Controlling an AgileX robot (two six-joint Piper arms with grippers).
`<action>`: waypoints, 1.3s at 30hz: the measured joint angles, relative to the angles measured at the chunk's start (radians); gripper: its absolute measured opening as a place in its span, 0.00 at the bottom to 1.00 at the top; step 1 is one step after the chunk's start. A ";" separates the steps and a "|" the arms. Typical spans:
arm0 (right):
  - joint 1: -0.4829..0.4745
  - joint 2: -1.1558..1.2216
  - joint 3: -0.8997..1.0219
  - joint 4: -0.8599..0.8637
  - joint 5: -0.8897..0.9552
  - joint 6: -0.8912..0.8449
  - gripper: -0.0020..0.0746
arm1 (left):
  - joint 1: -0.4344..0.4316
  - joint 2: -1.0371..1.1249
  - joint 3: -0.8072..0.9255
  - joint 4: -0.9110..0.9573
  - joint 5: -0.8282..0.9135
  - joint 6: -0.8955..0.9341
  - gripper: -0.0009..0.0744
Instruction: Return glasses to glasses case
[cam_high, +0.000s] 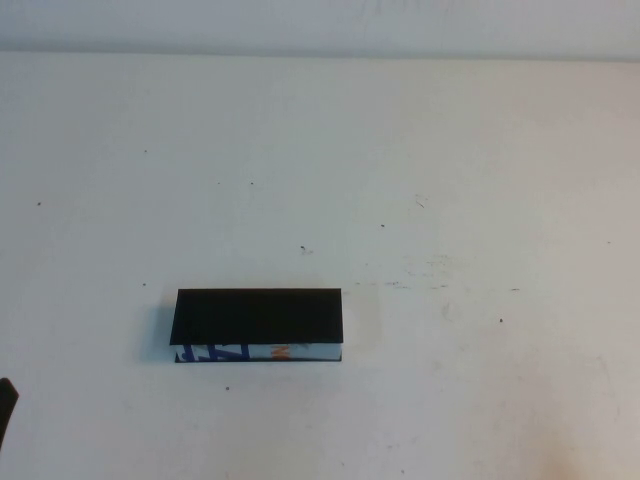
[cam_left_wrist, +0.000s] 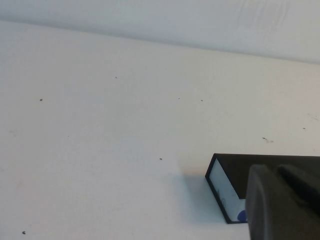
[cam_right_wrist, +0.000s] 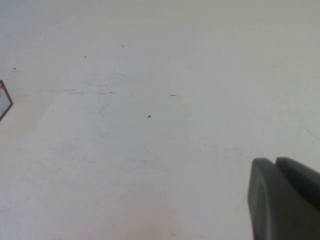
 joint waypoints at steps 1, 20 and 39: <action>0.000 0.000 0.000 0.000 0.000 0.000 0.01 | 0.000 0.000 0.000 0.000 0.000 0.000 0.01; 0.000 -0.004 0.000 0.000 0.002 -0.001 0.01 | 0.172 -0.139 0.000 0.722 -0.141 -0.435 0.01; 0.000 -0.005 0.000 0.004 0.002 -0.002 0.01 | 0.297 -0.255 0.000 1.112 0.449 -0.809 0.01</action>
